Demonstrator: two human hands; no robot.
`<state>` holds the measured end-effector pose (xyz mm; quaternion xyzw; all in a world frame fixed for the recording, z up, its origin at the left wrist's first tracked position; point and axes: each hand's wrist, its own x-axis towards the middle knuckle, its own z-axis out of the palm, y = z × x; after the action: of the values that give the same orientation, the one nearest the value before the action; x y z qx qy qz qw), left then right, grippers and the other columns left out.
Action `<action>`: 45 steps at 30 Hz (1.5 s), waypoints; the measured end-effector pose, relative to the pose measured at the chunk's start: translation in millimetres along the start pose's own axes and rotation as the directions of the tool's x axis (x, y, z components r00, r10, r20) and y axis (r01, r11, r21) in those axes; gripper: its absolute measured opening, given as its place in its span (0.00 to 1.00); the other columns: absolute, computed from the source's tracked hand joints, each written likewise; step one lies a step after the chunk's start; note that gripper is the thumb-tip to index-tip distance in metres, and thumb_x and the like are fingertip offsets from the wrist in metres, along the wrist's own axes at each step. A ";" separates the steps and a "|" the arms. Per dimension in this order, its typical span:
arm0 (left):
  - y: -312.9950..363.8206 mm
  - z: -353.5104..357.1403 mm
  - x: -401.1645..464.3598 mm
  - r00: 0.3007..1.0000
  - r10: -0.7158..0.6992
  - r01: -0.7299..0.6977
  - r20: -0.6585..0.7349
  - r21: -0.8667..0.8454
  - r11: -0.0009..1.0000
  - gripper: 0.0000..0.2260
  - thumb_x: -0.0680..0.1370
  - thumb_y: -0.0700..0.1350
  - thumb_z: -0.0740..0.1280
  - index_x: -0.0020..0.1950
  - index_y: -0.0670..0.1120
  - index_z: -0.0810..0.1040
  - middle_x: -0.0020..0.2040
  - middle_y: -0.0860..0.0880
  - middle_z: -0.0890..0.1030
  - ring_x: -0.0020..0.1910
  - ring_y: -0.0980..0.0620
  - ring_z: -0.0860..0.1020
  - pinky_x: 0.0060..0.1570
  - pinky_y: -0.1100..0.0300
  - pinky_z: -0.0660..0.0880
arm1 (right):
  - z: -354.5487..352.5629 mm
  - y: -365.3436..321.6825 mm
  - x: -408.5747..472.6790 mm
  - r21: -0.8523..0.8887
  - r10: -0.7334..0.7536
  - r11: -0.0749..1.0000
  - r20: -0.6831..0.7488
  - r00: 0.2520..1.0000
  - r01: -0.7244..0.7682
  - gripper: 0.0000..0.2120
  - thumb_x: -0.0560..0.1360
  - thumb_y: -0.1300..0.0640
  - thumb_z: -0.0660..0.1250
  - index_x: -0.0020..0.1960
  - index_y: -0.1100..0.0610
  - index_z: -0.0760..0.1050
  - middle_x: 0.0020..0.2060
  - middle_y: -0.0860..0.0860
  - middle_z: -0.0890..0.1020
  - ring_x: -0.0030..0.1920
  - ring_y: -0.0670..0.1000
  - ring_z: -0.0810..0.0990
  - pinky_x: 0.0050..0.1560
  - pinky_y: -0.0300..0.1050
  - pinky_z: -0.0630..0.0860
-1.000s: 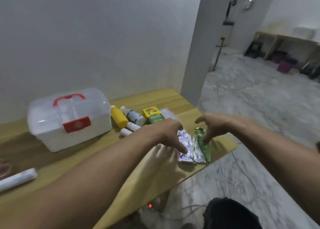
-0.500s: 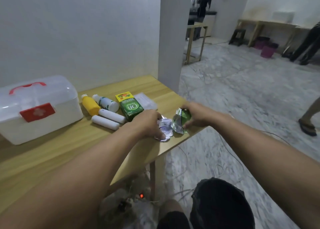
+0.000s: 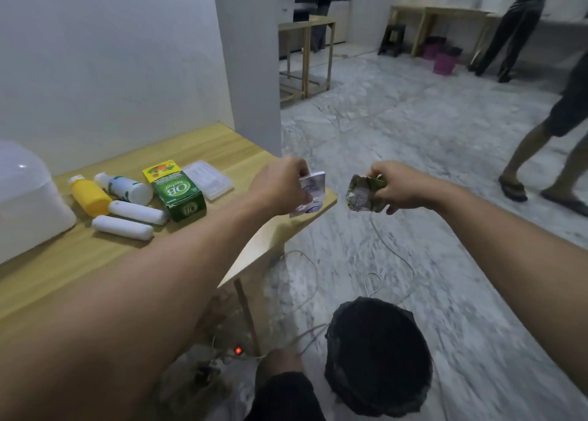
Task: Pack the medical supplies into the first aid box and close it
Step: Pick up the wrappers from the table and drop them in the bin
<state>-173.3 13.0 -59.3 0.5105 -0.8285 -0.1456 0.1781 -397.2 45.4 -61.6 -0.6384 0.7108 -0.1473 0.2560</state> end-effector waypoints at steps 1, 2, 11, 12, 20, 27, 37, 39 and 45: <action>10.4 5.7 2.7 1.000 0.024 -0.024 0.010 -0.010 1.000 0.10 0.69 0.42 0.73 0.49 0.43 0.80 0.42 0.44 0.78 0.44 0.41 0.76 0.38 0.55 0.70 | -3.1 12.4 -3.2 0.006 0.023 1.000 -0.002 1.000 -0.023 0.08 0.73 0.68 0.66 0.45 0.57 0.71 0.42 0.62 0.82 0.38 0.56 0.84 0.40 0.53 0.83; 20.6 12.6 5.0 0.999 0.044 -0.043 0.019 -0.022 0.999 0.12 0.68 0.42 0.75 0.50 0.43 0.81 0.42 0.44 0.79 0.44 0.42 0.77 0.39 0.54 0.72 | -5.0 24.3 -6.9 0.009 0.044 0.999 -0.002 0.999 -0.044 0.08 0.74 0.68 0.65 0.44 0.56 0.71 0.41 0.62 0.83 0.37 0.55 0.83 0.38 0.51 0.83; 61.7 120.8 9.7 0.956 0.070 -0.065 0.286 -0.027 0.998 0.08 0.70 0.35 0.64 0.32 0.42 0.77 0.28 0.43 0.74 0.35 0.41 0.73 0.32 0.55 0.68 | 30.1 120.2 -27.4 -0.037 0.227 0.974 0.055 0.972 -0.225 0.07 0.73 0.68 0.62 0.48 0.59 0.76 0.41 0.60 0.82 0.33 0.53 0.82 0.34 0.47 0.82; 61.0 135.4 7.9 0.943 0.043 -0.042 0.330 -0.011 0.999 0.10 0.70 0.34 0.62 0.29 0.43 0.73 0.28 0.42 0.71 0.35 0.39 0.72 0.32 0.56 0.66 | 39.7 129.3 -28.1 -0.043 0.247 0.969 0.072 0.966 -0.245 0.08 0.73 0.68 0.62 0.49 0.60 0.76 0.41 0.60 0.82 0.32 0.52 0.82 0.33 0.46 0.82; 38.2 255.2 -9.3 0.878 -0.090 0.078 0.470 0.045 0.996 0.05 0.70 0.35 0.66 0.42 0.42 0.80 0.44 0.40 0.82 0.44 0.39 0.81 0.39 0.53 0.75 | 130.0 204.7 -25.7 -0.129 0.372 0.925 0.098 0.923 -0.359 0.11 0.70 0.68 0.65 0.50 0.60 0.80 0.42 0.57 0.80 0.37 0.57 0.82 0.38 0.48 0.82; 25.1 332.0 -24.5 0.810 -0.157 0.118 0.565 0.107 0.987 0.07 0.72 0.35 0.66 0.48 0.44 0.79 0.48 0.44 0.80 0.44 0.43 0.79 0.41 0.54 0.75 | 198.3 250.5 -28.6 -0.175 0.461 0.882 0.136 0.877 -0.437 0.08 0.69 0.67 0.68 0.48 0.62 0.81 0.45 0.59 0.82 0.38 0.56 0.79 0.38 0.46 0.77; 22.9 352.1 -27.3 0.754 -0.167 0.126 0.635 0.110 0.986 0.12 0.73 0.43 0.70 0.56 0.44 0.78 0.55 0.46 0.80 0.50 0.45 0.78 0.44 0.55 0.72 | 216.1 270.5 -21.3 -0.188 0.442 0.893 0.188 0.877 -0.410 0.13 0.72 0.53 0.71 0.52 0.61 0.80 0.49 0.57 0.83 0.50 0.57 0.80 0.50 0.50 0.79; 25.4 339.1 -17.7 0.738 -0.166 0.119 0.654 0.116 0.986 0.16 0.73 0.46 0.71 0.60 0.45 0.77 0.56 0.47 0.79 0.53 0.45 0.78 0.46 0.55 0.74 | 204.2 265.6 -14.2 -0.164 0.422 0.903 0.168 0.891 -0.397 0.13 0.71 0.53 0.72 0.52 0.59 0.80 0.51 0.56 0.82 0.52 0.57 0.80 0.51 0.48 0.78; 46.7 273.1 21.4 0.705 -0.107 0.020 0.701 0.132 0.991 0.25 0.69 0.54 0.74 0.62 0.44 0.76 0.59 0.46 0.79 0.56 0.45 0.78 0.54 0.50 0.77 | 135.9 222.1 8.9 -0.108 0.327 0.943 0.143 0.934 -0.313 0.18 0.69 0.53 0.75 0.56 0.57 0.79 0.51 0.55 0.83 0.51 0.54 0.81 0.55 0.49 0.78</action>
<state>-340.5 30.4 -280.6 0.4536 -0.8224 -0.2881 -0.1867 -507.5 84.1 -294.5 -0.5340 0.7881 -0.0222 0.3054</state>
